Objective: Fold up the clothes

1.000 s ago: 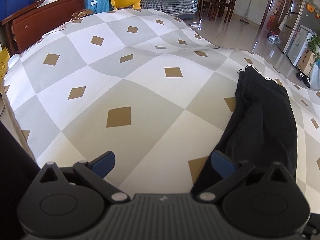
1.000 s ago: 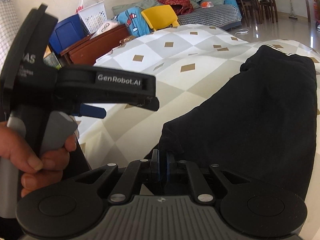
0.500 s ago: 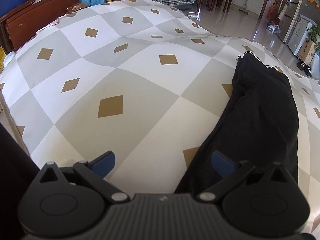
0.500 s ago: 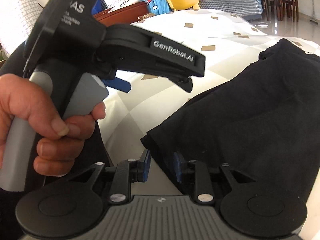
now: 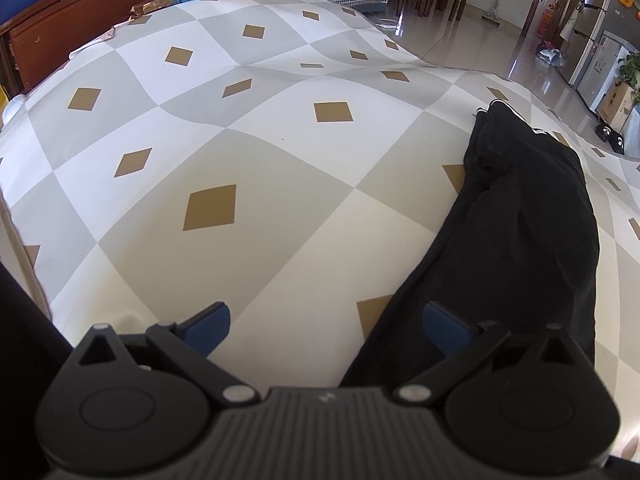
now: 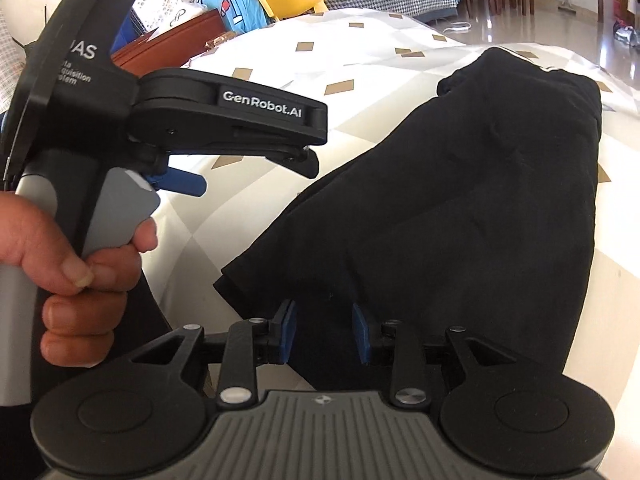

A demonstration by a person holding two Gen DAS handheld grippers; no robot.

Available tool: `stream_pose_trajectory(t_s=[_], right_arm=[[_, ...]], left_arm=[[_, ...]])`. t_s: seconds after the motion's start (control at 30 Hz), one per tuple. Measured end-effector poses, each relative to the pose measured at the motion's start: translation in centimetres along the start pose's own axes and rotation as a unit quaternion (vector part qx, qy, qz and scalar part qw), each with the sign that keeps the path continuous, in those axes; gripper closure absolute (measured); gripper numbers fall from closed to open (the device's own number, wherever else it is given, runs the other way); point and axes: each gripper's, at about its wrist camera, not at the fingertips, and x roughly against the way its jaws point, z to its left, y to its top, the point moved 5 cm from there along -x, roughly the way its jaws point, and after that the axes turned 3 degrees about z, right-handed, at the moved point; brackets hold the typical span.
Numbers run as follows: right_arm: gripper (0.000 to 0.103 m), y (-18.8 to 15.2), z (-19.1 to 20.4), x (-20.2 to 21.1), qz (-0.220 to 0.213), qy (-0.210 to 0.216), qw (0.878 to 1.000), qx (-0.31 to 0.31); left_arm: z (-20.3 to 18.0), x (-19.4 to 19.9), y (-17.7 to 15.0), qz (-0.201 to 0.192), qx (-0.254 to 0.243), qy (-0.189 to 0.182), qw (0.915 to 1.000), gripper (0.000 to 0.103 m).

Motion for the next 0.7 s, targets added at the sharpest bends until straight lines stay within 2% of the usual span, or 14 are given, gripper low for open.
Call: stream_pose_trajectory(t_s=[0.37,0.57,0.7], right_arm=[[0.073,-0.1,-1.4,0.6,-0.008,-0.023,0.999,-0.031],[0.072,-0.4,-2.2,0.9,-0.018,-0.007,0.998,-0.055],[0.072,-0.7,-2.6,1.2,-0.022,0.005,0.998,-0.062]], left_arm=[[-4.6,-2.6,2.6,-0.009,-0.039,-0.015,0.9991,0.0],[-6.9,-4.5,4.1,-0.012,-0.044,-0.02,0.9987,0.0],[-7.9,-6.1,4.8,-0.01,-0.051,-0.008,0.9986,0.0]])
